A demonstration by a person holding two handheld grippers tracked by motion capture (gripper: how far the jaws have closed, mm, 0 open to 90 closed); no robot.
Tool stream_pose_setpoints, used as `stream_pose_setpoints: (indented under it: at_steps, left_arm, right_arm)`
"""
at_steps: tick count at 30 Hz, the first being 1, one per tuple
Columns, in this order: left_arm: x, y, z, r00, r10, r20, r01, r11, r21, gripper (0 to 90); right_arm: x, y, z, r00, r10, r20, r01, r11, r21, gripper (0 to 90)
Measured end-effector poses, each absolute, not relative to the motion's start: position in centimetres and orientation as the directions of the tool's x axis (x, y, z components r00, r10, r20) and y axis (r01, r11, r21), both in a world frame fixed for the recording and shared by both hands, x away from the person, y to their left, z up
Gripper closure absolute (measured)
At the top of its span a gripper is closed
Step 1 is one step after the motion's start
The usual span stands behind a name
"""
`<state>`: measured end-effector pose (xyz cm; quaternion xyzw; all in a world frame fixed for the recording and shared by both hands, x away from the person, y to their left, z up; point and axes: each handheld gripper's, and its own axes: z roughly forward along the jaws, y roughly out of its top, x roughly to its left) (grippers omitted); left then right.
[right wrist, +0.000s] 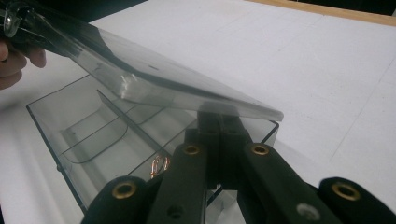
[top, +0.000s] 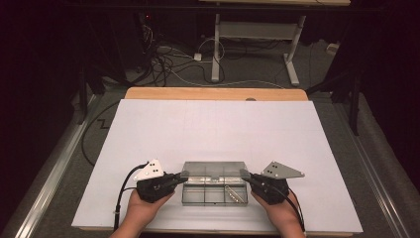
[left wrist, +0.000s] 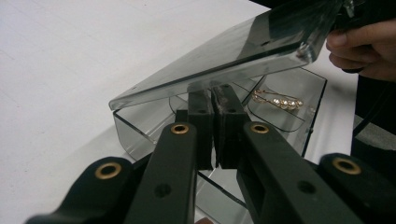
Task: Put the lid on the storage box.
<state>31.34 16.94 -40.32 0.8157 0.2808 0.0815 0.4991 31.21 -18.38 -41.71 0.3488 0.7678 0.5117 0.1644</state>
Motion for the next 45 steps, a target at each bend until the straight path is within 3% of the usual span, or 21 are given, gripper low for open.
stream_pose_setpoints:
  at_steps: [28,34,41,44,45]
  left_arm:
    - [30.2,17.1,-41.6,0.846,0.518,-0.124,0.363,-0.390,0.846,85.1]
    - [29.8,17.0,-41.9,0.845,0.522,-0.117,0.367,-0.406,0.837,85.1]
    - [29.4,17.1,-41.9,0.846,0.525,-0.092,0.353,-0.421,0.836,85.1]
    - [29.2,17.2,-42.0,0.846,0.526,-0.089,0.352,-0.424,0.834,85.0]
    - [29.1,17.2,-42.0,0.846,0.526,-0.088,0.351,-0.425,0.834,85.1]
  right_arm:
    - [30.4,-21.3,-43.9,-0.645,0.760,0.083,0.426,0.267,0.865,88.1]
    - [30.1,-22.3,-44.7,-0.613,0.786,0.083,0.485,0.291,0.825,65.5]
    - [29.5,-23.4,-44.7,-0.575,0.815,0.070,0.502,0.284,0.817,24.9]
    - [29.6,-23.8,-44.9,-0.548,0.832,0.088,0.527,0.262,0.808,0.0]
    - [29.6,-23.9,-44.9,-0.529,0.845,0.083,0.541,0.261,0.799,0.0]
